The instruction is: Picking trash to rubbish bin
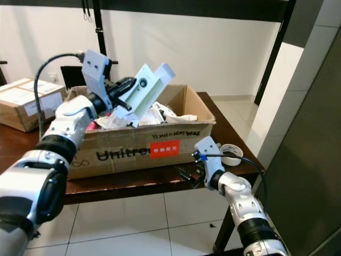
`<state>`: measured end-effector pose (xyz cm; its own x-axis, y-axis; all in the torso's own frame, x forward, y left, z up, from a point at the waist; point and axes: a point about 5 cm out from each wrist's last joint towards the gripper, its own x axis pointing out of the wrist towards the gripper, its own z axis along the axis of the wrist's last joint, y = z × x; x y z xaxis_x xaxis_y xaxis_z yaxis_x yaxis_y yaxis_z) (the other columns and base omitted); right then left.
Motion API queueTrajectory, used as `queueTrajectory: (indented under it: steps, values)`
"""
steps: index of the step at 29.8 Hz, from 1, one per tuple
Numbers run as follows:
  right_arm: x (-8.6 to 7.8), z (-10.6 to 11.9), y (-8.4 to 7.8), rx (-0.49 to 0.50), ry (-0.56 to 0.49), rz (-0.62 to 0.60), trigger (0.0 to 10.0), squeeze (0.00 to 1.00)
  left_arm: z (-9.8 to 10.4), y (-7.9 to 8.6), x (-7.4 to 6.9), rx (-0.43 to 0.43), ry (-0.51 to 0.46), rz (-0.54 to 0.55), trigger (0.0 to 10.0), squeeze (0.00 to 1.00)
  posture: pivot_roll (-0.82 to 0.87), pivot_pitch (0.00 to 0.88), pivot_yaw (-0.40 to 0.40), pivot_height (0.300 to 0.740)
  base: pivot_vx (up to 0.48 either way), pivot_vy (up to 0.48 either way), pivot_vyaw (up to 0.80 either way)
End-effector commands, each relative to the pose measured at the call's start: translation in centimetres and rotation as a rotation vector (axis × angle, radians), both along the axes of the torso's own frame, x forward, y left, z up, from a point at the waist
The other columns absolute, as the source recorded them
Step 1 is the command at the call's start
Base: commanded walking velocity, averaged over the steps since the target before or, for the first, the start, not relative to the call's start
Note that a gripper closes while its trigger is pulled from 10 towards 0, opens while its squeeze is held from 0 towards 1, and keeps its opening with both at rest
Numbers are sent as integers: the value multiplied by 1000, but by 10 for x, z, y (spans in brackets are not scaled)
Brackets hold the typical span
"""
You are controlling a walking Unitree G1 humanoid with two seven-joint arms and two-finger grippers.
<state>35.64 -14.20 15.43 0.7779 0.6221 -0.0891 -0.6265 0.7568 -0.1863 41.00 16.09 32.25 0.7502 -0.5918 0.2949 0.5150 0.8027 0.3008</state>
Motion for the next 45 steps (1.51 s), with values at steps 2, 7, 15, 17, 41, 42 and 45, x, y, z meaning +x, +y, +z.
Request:
queueTrajectory:
  steps: [2, 7, 15, 17, 41, 42, 45]
  values:
    - [-1, -4, -2, -7, 18, -3, 10000, 0, 4, -3, 0, 16, -10, -16, 10000, 0, 45, 33, -43, 740, 386, 0, 0]
    - [-2, -4, -3, -7, 18, -1, 10000, 0, 5, -3, -1, 18, -15, -27, 10000, 0, 46, 33, -43, 740, 355, 0, 0]
    - [-3, -4, -4, -7, 18, -1, 10000, 0, 4, -8, -2, 27, -21, -64, 10000, 0, 45, 34, -41, 740, 0, 0, 0]
    - [-3, -4, -4, -7, 19, 0, 10000, 0, 3, -10, -2, 36, -21, -65, 10000, 0, 45, 34, -40, 740, 0, 0, 0]
    - [-17, 34, -34, 93, -5, 179, 10000, 0, -12, -14, 0, 105, 34, -69, 10000, 0, 43, 36, -37, 740, 0, 0, 0]
    - [-17, 34, -34, 93, -5, 179, 10000, 0, -12, -14, 0, 105, 34, -69, 10000, 0, 43, 36, -37, 740, 0, 0, 0]
    - [-17, 34, -31, 96, -7, 184, 10000, 0, -18, -17, 2, 150, 56, -46, 10000, 0, 44, 38, -40, 740, 0, 0, 0]
